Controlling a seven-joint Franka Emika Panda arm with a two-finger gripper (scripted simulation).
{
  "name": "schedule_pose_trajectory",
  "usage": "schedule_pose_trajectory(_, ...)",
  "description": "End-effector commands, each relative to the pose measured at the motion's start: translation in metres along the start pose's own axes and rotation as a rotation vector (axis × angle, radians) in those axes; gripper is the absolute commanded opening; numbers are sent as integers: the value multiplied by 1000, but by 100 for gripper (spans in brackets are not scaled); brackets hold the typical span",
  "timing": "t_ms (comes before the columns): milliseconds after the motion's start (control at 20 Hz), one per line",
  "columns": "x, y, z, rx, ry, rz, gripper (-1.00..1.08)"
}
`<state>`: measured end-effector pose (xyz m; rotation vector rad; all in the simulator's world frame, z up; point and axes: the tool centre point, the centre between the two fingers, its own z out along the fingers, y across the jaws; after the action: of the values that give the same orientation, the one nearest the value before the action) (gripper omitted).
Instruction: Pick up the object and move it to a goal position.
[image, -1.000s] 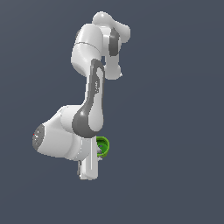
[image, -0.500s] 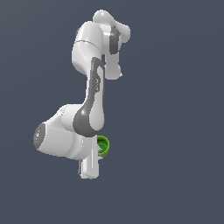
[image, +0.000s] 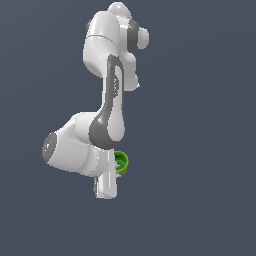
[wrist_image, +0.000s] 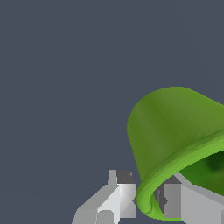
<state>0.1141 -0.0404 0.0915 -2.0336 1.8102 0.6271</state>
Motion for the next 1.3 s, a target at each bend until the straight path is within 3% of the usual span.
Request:
schedule_pose_trajectory(0, -11, 4, -5, 2, 1, -2, -100)
schedule_pose_trajectory(600, -85, 39, -26, 2, 1, -2, -100)
schedule_pose_trajectory(1250, -206, 93, -63, 2, 1, -2, -100)
